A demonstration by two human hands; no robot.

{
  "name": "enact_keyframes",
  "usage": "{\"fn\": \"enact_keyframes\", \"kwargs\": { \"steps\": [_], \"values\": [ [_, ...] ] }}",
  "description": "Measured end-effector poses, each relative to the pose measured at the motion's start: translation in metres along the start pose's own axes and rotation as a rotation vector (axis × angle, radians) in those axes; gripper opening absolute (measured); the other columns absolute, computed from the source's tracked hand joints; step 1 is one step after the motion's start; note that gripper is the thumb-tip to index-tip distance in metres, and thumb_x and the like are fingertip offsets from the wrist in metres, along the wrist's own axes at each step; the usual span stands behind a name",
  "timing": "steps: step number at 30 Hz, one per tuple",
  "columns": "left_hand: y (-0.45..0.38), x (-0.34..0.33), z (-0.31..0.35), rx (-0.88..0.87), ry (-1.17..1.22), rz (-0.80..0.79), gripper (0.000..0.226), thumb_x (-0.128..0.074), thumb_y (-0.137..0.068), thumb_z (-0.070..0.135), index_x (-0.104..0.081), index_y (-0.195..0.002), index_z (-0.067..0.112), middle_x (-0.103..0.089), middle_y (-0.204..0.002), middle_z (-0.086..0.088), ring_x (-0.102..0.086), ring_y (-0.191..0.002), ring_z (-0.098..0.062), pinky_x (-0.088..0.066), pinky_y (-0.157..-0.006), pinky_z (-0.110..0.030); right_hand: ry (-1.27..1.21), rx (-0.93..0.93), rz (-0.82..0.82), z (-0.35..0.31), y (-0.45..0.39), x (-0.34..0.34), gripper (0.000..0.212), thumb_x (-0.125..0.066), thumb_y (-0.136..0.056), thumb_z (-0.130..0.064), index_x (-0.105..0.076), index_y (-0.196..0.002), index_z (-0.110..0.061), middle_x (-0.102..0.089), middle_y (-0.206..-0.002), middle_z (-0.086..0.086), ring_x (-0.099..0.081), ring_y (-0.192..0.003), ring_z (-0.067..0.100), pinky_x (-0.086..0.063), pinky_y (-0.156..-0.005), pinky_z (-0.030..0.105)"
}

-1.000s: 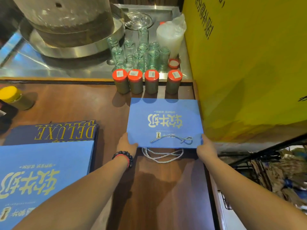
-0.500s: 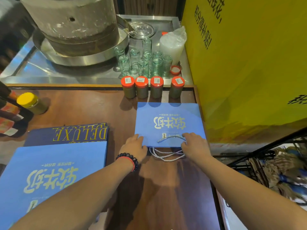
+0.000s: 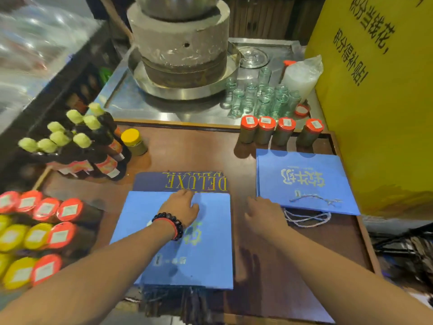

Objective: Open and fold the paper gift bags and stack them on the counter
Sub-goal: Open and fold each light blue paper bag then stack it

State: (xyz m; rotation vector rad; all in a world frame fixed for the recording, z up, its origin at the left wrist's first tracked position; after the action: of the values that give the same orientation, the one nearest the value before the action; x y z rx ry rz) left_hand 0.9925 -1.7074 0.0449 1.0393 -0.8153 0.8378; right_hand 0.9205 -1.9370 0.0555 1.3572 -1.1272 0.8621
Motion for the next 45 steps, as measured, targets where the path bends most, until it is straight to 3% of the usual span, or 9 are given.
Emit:
{"fn": "enact_keyframes", "kwargs": {
  "steps": [8, 11, 17, 24, 28, 30, 36, 41, 45],
  "values": [
    [0.065, 0.0, -0.154, 0.219, 0.014, -0.078, 0.058, -0.043, -0.095, 0.04, -0.025, -0.148, 0.021, -0.017, -0.155, -0.014, -0.025, -0.138, -0.034, -0.032, -0.11, -0.044, -0.294, -0.187, -0.242, -0.056, 0.006, -0.038, 0.032, -0.046, -0.091, -0.03, -0.045, -0.12, -0.015, -0.057, -0.121, 0.012, -0.056, -0.11, 0.032, -0.043, -0.078, 0.037],
    [0.08, -0.003, -0.171, 0.235, 0.055, -0.11, 0.066, -0.044, -0.095, 0.044, -0.014, -0.152, 0.027, -0.007, -0.158, -0.01, -0.023, -0.141, -0.034, -0.03, -0.112, -0.045, -0.443, -0.292, -0.297, -0.064, 0.014, -0.041, 0.043, -0.048, -0.094, -0.029, -0.037, -0.133, -0.014, -0.057, -0.126, 0.014, -0.056, -0.109, 0.034, -0.044, -0.078, 0.035],
    [0.089, 0.002, -0.168, 0.23, 0.314, -0.113, 0.069, -0.052, -0.094, 0.032, -0.017, -0.153, 0.023, -0.019, -0.158, -0.008, -0.034, -0.138, -0.031, -0.034, -0.11, -0.04, -0.653, -0.433, -0.272, -0.074, 0.028, -0.045, 0.044, -0.051, -0.094, -0.027, -0.039, -0.134, -0.013, -0.056, -0.128, 0.013, -0.052, -0.097, 0.028, -0.042, -0.078, 0.033],
    [0.092, 0.028, -0.137, 0.171, 0.393, -0.084, 0.072, -0.058, -0.093, 0.025, -0.018, -0.153, 0.016, -0.021, -0.158, -0.008, -0.031, -0.14, -0.028, -0.034, -0.107, -0.037, -0.729, -0.473, -0.138, -0.065, 0.045, -0.03, 0.049, -0.053, -0.094, -0.025, -0.042, -0.14, -0.012, -0.053, -0.134, 0.012, -0.053, -0.118, 0.03, -0.036, -0.082, 0.029],
    [0.101, 0.047, -0.098, 0.004, 0.429, -0.182, 0.079, -0.065, -0.089, 0.032, -0.019, -0.153, 0.025, 0.002, -0.161, -0.004, -0.011, -0.148, -0.019, -0.024, -0.111, -0.033, -0.743, -0.555, -0.066, -0.03, 0.054, -0.016, 0.017, -0.054, -0.093, -0.021, -0.06, -0.101, -0.008, -0.061, -0.095, 0.01, -0.053, -0.086, 0.025, -0.034, -0.072, 0.03],
    [0.107, 0.055, -0.073, -0.124, 0.424, -0.281, 0.082, -0.071, -0.084, 0.041, -0.023, -0.151, 0.034, 0.007, -0.161, 0.002, -0.006, -0.148, -0.016, -0.023, -0.111, -0.032, -0.736, -0.572, -0.066, -0.005, 0.064, -0.006, 0.015, -0.053, -0.09, -0.016, -0.053, -0.076, -0.01, -0.051, -0.072, 0.007, -0.047, -0.072, 0.025, -0.034, -0.064, 0.034],
    [0.121, 0.055, 0.001, -0.417, 0.112, -0.465, 0.106, -0.071, -0.049, 0.074, -0.022, -0.142, 0.058, 0.017, -0.159, 0.009, 0.01, -0.147, -0.031, -0.01, -0.117, -0.054, -0.701, -0.679, -0.063, 0.069, 0.1, 0.022, 0.01, -0.055, -0.091, -0.017, -0.055, -0.081, -0.018, -0.053, -0.079, 0.001, -0.049, -0.083, 0.023, -0.043, -0.079, 0.034],
    [0.131, 0.046, 0.069, -0.475, -0.128, -0.43, 0.095, -0.077, -0.073, 0.051, -0.019, -0.148, 0.046, 0.018, -0.159, -0.001, 0.01, -0.146, -0.036, 0.0, -0.115, -0.052, -0.656, -0.744, -0.063, 0.12, 0.129, 0.03, 0.01, -0.057, -0.089, -0.016, -0.056, -0.078, -0.016, -0.053, -0.077, 0.002, -0.047, -0.067, 0.018, -0.043, -0.077, 0.033],
    [0.13, 0.032, 0.111, -0.477, -0.132, -0.415, 0.081, -0.072, -0.078, 0.051, -0.028, -0.146, 0.042, 0.002, -0.161, -0.003, -0.001, -0.147, -0.032, -0.004, -0.117, -0.045, -0.611, -0.78, -0.058, 0.159, 0.153, 0.031, 0.012, -0.057, -0.088, -0.019, -0.056, -0.077, -0.015, -0.054, -0.078, 0.005, -0.051, -0.078, 0.025, -0.045, -0.078, 0.035]
  ]
}}
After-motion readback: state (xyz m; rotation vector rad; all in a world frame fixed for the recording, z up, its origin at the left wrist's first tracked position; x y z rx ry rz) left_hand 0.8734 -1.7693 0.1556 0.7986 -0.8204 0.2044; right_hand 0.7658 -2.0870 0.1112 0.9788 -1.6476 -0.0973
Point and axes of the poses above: each hand's wrist, its own y-axis away from the middle knuckle, its own x-axis out of the back of the hand, z = x × y, the point moved 3 cm from there along -y, towards the middle knuckle
